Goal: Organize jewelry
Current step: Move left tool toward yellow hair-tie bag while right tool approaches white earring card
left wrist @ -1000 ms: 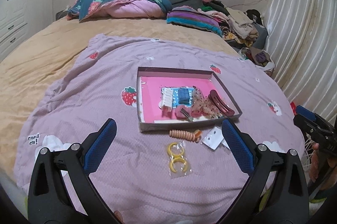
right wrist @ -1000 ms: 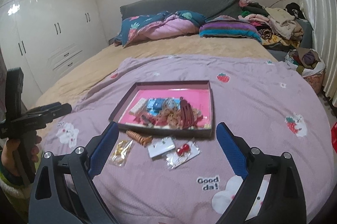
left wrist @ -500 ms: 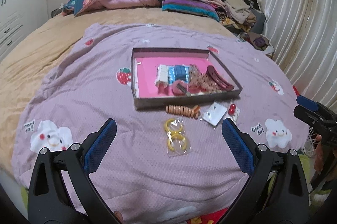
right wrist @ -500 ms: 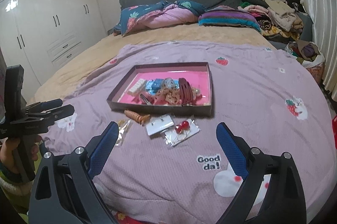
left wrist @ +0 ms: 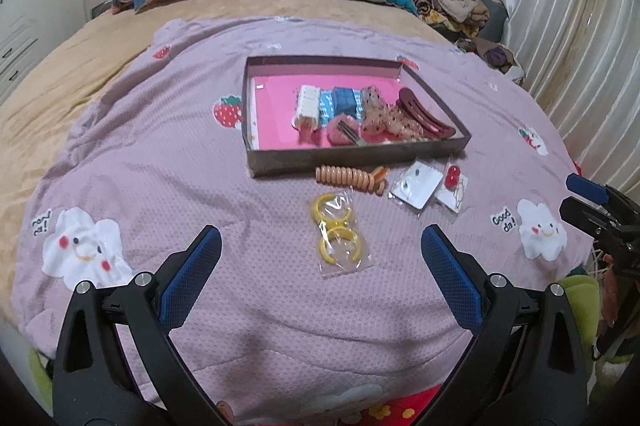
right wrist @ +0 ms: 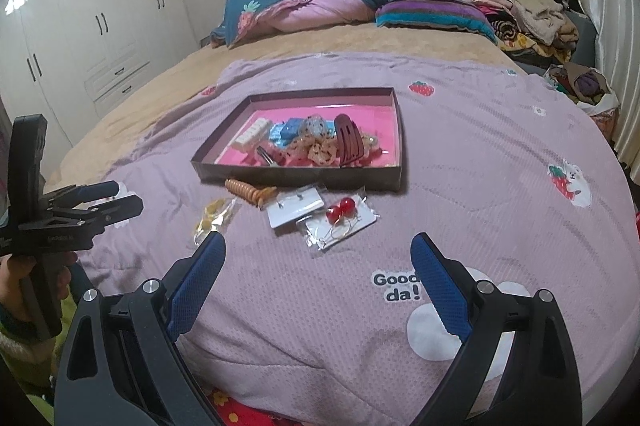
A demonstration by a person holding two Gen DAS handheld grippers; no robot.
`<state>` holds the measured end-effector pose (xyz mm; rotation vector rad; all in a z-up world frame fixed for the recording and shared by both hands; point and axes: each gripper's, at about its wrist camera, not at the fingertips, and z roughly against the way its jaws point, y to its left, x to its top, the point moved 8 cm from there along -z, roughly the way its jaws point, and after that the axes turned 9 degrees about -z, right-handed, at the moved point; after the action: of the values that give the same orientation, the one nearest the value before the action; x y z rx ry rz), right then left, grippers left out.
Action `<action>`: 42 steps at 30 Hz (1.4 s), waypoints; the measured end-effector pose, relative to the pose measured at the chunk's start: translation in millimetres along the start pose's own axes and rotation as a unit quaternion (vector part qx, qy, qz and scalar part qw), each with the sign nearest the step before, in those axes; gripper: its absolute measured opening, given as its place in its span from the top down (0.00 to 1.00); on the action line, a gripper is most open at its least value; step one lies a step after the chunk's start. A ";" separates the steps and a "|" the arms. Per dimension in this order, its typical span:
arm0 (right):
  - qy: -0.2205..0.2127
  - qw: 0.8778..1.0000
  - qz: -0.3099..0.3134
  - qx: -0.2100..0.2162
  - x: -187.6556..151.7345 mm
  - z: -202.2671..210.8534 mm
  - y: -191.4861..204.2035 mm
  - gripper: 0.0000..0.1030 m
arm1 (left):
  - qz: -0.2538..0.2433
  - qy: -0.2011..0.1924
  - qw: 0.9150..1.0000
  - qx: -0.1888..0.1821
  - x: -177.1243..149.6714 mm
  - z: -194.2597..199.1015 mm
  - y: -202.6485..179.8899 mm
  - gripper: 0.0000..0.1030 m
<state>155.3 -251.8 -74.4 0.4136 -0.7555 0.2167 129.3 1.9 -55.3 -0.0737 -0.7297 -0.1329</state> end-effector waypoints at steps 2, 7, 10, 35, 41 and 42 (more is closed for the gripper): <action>0.004 1.000 -0.001 -0.001 -2.0 -3.4 -1.4 0.10 | -0.001 0.007 1.000 -0.003 -2.9 -5.6 -2.9 0.09; 0.011 1.000 0.002 -0.007 -6.4 -11.2 -4.7 0.10 | -0.007 0.022 1.000 -0.012 -10.4 -18.4 -11.7 0.09; 0.017 1.000 0.002 -0.009 -8.4 -16.4 -6.8 0.10 | -0.008 0.028 0.999 -0.018 -13.6 -25.0 -14.9 0.09; 0.061 0.998 0.000 -0.025 -21.3 -59.7 -24.1 0.10 | -0.015 0.067 0.997 -0.030 -26.8 -72.7 -20.8 0.11; 0.066 0.997 0.005 -0.026 -20.9 -67.5 -26.5 0.10 | -0.025 0.066 0.997 -0.040 -23.8 -83.3 -28.8 0.17; 0.066 0.997 0.007 -0.027 -20.6 -68.6 -26.8 0.10 | -0.026 0.069 0.996 -0.042 -24.2 -86.6 -30.1 0.20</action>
<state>192.1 -246.7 -141.3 0.3396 -0.6335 0.2330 164.1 -35.4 -135.2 -0.1245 -0.5873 -0.2163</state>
